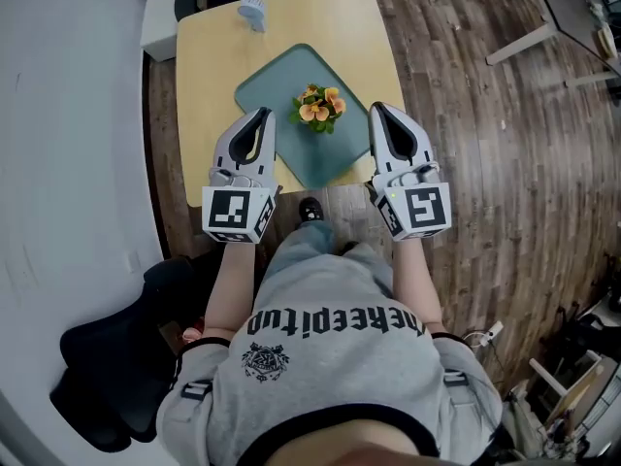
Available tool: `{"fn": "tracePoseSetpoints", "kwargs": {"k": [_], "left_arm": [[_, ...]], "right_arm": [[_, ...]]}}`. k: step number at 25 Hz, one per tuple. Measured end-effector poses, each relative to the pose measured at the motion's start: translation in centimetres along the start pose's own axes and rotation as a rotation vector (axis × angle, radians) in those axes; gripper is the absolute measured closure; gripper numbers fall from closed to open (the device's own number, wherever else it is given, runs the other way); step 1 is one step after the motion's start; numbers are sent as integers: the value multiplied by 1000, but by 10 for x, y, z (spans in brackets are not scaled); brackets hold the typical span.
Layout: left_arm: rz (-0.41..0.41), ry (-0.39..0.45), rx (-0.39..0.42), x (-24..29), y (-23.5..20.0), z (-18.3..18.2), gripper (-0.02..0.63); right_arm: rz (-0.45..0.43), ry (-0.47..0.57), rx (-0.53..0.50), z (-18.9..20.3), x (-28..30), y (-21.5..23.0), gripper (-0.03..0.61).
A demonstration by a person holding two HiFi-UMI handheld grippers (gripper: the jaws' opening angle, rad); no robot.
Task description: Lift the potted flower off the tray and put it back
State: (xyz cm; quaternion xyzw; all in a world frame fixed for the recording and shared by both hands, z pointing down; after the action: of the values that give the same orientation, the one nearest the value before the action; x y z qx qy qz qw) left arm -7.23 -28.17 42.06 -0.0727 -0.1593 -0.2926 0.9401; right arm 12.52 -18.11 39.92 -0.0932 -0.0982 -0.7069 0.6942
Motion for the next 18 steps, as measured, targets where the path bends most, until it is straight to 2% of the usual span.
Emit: {"fn": "tracePoseSetpoints", "kwargs": {"k": [5,13,15,18], "left_arm": [[70,-87,-4,20,5,36,599],[138,-237,-10,53,16,100,388],[154,-273,-20,61,23,112,351],[132,-309,-37,74,30,127,322]], "right_arm": [[18,-32,13,6,0,4,577],[47,-66,16,13,2,13,577],[51,-73,14,14,3,15,577],[54,-83,9,15,3,17,577]]}}
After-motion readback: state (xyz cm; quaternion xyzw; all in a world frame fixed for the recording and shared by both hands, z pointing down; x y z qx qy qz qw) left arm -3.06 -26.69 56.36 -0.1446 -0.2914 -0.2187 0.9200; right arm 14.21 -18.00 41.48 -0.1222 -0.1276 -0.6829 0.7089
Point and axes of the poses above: the fingertips, and each gripper's own axes: x forward along the fingers, y to its right, z out of its underside, the point moved 7 cm from there along -x, backward along the fingers, and after that the axes turned 12 degrees about -y, right-handed, at the moved point
